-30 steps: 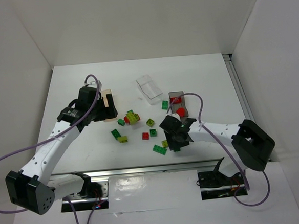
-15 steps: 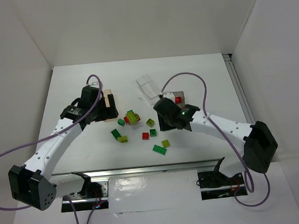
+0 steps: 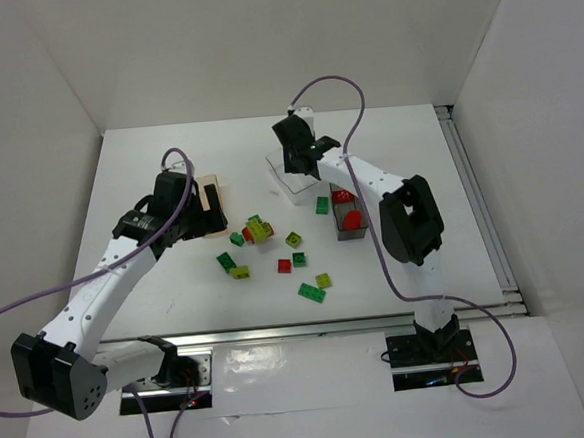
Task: Sort the legos into containers by color
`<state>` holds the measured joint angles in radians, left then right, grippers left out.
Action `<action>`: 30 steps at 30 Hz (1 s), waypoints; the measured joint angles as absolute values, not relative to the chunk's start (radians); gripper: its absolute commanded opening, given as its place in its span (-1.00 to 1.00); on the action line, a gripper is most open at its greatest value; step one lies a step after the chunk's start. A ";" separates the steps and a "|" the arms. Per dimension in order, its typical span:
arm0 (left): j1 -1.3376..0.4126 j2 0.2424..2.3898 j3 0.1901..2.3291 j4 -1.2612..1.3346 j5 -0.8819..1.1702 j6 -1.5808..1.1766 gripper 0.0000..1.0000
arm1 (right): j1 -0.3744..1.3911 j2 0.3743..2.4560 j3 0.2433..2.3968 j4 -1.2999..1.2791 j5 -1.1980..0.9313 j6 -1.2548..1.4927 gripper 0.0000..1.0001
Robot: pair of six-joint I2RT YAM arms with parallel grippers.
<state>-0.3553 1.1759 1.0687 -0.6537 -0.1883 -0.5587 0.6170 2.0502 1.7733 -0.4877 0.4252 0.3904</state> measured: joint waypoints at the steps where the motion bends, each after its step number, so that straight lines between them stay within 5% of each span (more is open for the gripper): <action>1: -0.355 1.168 1.061 -0.652 -0.177 -0.561 0.94 | 0.604 2.088 1.804 -0.487 0.424 0.387 -0.19; 9: -0.363 1.169 0.985 -0.644 -0.131 -0.611 0.91 | 0.549 2.358 2.069 -0.488 0.415 0.353 0.44; 14: -0.364 1.188 0.985 -0.632 -0.132 -0.637 0.82 | 0.550 2.342 2.043 -0.479 0.403 0.342 0.37; 19: -0.389 1.188 0.938 -0.615 -0.141 -0.675 0.54 | 0.550 2.151 1.768 -0.427 0.392 0.350 0.35; 30: -0.590 1.295 0.815 -0.582 -0.189 -0.929 0.79 | 0.570 1.583 1.217 -0.363 0.377 0.448 0.74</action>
<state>-0.5903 1.2945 0.8150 -0.5816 -0.1890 -0.9287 0.5697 1.5833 1.2171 -0.3634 0.3775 0.4480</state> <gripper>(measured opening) 0.890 0.860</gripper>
